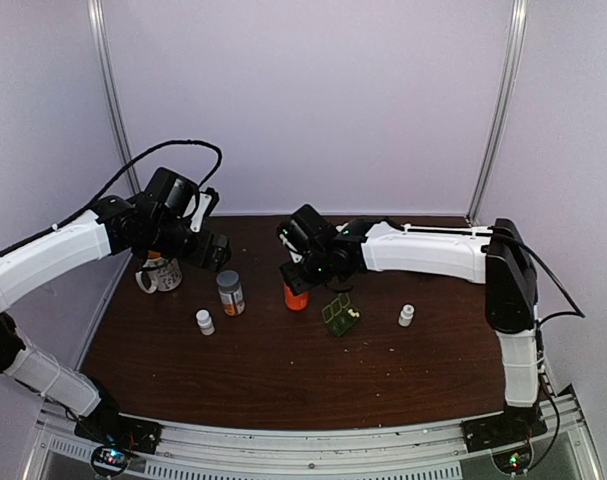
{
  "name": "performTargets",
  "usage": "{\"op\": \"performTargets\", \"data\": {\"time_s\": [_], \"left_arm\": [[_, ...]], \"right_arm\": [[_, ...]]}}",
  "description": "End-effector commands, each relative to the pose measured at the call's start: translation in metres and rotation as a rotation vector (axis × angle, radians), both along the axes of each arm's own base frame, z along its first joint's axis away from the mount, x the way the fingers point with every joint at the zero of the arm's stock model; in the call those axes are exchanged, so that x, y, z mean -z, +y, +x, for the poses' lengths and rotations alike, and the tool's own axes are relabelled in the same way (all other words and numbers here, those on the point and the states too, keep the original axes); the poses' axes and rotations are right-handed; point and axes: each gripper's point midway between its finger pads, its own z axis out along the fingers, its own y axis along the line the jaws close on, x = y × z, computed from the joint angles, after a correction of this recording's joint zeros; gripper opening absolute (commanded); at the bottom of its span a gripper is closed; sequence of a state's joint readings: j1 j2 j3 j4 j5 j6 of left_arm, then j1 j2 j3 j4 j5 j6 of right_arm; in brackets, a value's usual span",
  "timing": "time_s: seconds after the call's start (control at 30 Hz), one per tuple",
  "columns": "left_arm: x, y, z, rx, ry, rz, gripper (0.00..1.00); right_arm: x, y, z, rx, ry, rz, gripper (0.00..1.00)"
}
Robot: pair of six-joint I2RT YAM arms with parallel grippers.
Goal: Sort the pills into containers
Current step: Pick up the pill bottle from the center of the board, then place the pill bottle at the center of the board.
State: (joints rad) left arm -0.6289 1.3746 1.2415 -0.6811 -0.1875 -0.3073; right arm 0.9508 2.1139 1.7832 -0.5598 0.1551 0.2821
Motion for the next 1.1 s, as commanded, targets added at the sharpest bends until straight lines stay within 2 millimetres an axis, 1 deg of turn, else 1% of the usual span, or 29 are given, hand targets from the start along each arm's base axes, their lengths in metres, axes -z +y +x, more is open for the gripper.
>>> {"op": "performTargets", "data": {"time_s": [0.0, 0.1, 0.2, 0.33, 0.43, 0.6, 0.7, 0.83, 0.97, 1.07], "left_arm": [[-0.001, -0.009, 0.004, 0.037, -0.010, -0.028, 0.98], [-0.001, -0.011, 0.003, 0.049, -0.009, -0.036, 0.97], [0.005, -0.010, 0.003, 0.053, 0.006, -0.020, 0.96], [0.012, -0.015, 0.001, 0.067, 0.036, -0.031, 0.95], [0.013, -0.018, 0.002, 0.075, 0.040, -0.041, 0.95], [0.018, -0.020, 0.004, 0.081, 0.053, -0.028, 0.94], [0.019, -0.020, 0.004, 0.081, 0.054, -0.023, 0.94], [0.025, -0.019, 0.004, 0.080, 0.066, -0.010, 0.94], [0.036, -0.019, 0.006, 0.082, 0.081, 0.011, 0.94], [0.045, -0.018, 0.010, 0.076, 0.083, 0.037, 0.95]], "right_arm": [[-0.075, -0.028, 0.015, 0.050, -0.141, 0.091, 0.40], [-0.092, -0.049, 0.020, 0.078, -0.181, 0.098, 0.40], [-0.099, -0.072, 0.024, 0.113, -0.207, 0.085, 0.40], [-0.088, -0.109, 0.032, 0.179, -0.211, 0.048, 0.40], [-0.075, -0.135, 0.040, 0.231, -0.207, 0.033, 0.41], [-0.049, -0.167, 0.055, 0.304, -0.206, 0.018, 0.40], [-0.036, -0.177, 0.061, 0.334, -0.201, 0.016, 0.40], [-0.022, -0.182, 0.063, 0.349, -0.191, 0.016, 0.41], [-0.007, -0.186, 0.064, 0.352, -0.181, 0.003, 0.47], [-0.001, -0.187, 0.064, 0.353, -0.177, 0.003, 0.52]]}}
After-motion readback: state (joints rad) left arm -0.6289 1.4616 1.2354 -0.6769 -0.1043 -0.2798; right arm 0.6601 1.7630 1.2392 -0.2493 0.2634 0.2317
